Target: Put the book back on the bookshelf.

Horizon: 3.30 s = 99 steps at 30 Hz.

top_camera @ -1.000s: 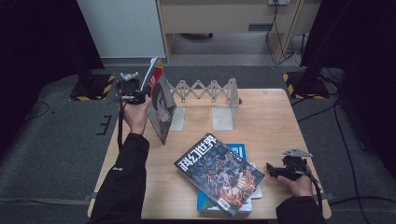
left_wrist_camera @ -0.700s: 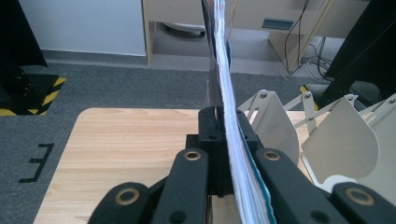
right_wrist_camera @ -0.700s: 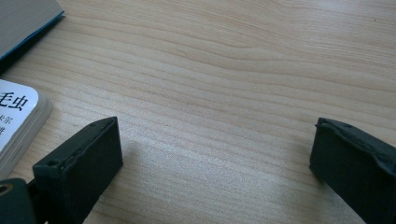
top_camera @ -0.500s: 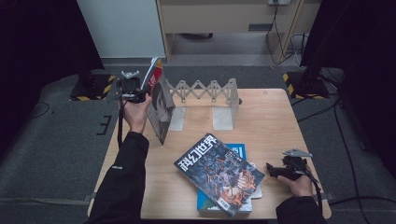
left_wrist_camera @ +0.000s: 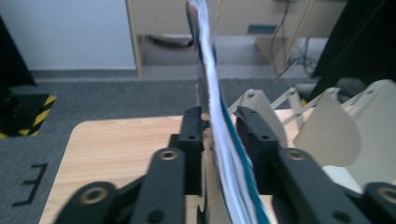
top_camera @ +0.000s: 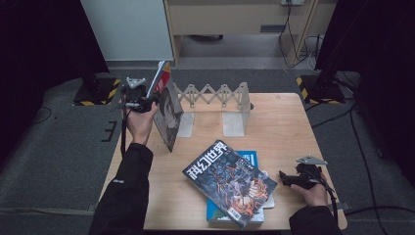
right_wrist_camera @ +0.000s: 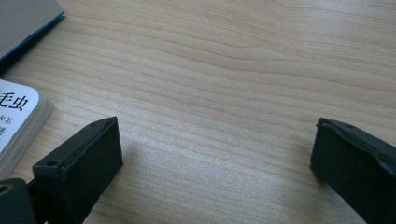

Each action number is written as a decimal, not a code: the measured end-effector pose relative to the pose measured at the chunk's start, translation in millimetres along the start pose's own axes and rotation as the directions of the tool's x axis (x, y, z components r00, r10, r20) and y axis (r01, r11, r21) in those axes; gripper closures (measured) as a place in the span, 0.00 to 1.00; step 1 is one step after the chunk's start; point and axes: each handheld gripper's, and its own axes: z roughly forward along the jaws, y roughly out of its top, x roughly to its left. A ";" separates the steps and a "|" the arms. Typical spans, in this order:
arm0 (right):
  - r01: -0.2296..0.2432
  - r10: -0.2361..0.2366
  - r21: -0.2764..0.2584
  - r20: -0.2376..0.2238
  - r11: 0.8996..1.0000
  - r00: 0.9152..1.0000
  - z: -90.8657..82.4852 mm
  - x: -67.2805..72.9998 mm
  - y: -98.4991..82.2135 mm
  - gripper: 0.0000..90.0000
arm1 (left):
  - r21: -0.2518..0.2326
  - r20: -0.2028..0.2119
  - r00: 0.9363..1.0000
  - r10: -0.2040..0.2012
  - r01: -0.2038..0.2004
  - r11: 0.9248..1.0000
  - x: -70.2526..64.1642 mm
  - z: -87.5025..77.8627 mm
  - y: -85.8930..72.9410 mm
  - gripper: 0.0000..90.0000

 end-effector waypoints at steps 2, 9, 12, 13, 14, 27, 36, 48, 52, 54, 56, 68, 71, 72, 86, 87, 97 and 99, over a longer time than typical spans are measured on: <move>0.000 0.000 0.000 0.000 1.000 1.000 0.0 0.0 0.0 0.03 | -0.042 0.019 1.000 0.000 0.001 0.999 0.7 -10.2 0.0 0.70; -0.001 0.001 0.000 -0.001 1.000 1.000 0.0 -0.1 0.0 0.03 | -0.107 0.056 0.998 0.012 -0.006 0.994 5.2 -40.8 -5.5 0.56; 0.000 0.000 0.000 -0.001 1.000 1.000 0.0 -0.1 0.0 0.03 | -0.121 0.085 0.996 0.014 -0.003 0.993 8.3 -52.9 -11.2 0.54; -0.001 0.001 0.000 -0.001 1.000 1.000 0.0 -0.1 0.0 0.03 | -0.127 0.093 0.996 0.015 -0.003 0.992 8.7 -57.0 -13.4 0.52; 0.000 0.000 0.000 -0.001 1.000 1.000 0.0 -0.1 0.0 0.02 | -0.135 0.104 0.995 0.015 -0.001 0.991 8.9 -60.8 -16.0 0.50; 0.011 -0.011 0.004 -0.009 1.000 1.000 0.9 -0.3 0.3 0.00 | -0.060 0.202 0.979 0.038 -0.027 0.998 2.9 -78.2 -72.1 0.38; 0.014 -0.014 0.004 -0.008 1.000 1.000 0.9 -0.4 0.3 0.00 | 0.028 0.281 0.959 0.022 -0.032 0.999 -5.0 -75.8 -108.8 0.34; 0.006 -0.006 -0.001 -0.005 1.000 1.000 -0.3 -1.1 0.1 0.05 | 0.103 0.356 0.933 0.045 -0.087 0.991 -23.8 -55.4 -157.0 0.33; 0.008 -0.007 0.033 -0.005 0.999 1.000 -6.6 -2.5 2.7 0.16 | 0.109 0.395 0.917 0.049 -0.100 0.989 -31.4 -50.1 -169.3 0.32; 0.010 -0.010 0.032 -0.003 0.999 1.000 -8.3 -1.3 3.5 0.18 | 0.117 0.419 0.907 0.048 -0.106 0.987 -35.0 -46.3 -176.6 0.31; 0.013 -0.013 0.022 -0.013 1.000 1.000 -11.9 0.8 6.0 0.21 | 0.130 0.430 0.902 0.047 -0.114 0.985 -37.3 -42.4 -182.5 0.29; -0.007 -0.009 -0.155 -0.098 0.988 0.995 -44.3 22.3 19.8 0.32 | 0.224 0.478 0.878 -0.011 -0.110 0.968 -46.8 -24.3 -205.6 0.28; -0.001 -0.019 -0.156 -0.132 0.988 0.991 -47.4 32.0 20.6 0.32 | 0.247 0.481 0.876 -0.030 -0.103 0.964 -45.8 -20.7 -208.9 0.27; 0.000 -0.022 -0.157 -0.138 0.988 0.990 -48.1 34.0 21.1 0.32 | 0.253 0.483 0.875 -0.036 -0.099 0.962 -45.3 -19.2 -210.0 0.28; 0.032 -0.064 -0.142 -0.226 0.989 0.972 -44.3 68.6 24.6 0.31 | 0.303 0.539 0.838 -0.091 -0.092 0.949 -49.4 -8.2 -216.9 0.23; 0.039 -0.069 -0.132 -0.235 0.990 0.969 -43.3 71.5 24.7 0.31 | 0.314 0.546 0.831 -0.106 -0.086 0.945 -49.8 -7.2 -217.7 0.23; 0.057 -0.085 -0.117 -0.254 0.992 0.963 -36.8 78.8 24.5 0.30 | 0.360 0.592 0.786 -0.179 -0.059 0.931 -56.4 -0.4 -222.2 0.21; 0.051 -0.079 -0.114 -0.259 0.992 0.963 -36.5 78.7 24.0 0.30 | 0.368 0.597 0.779 -0.192 -0.053 0.928 -56.6 0.8 -222.7 0.21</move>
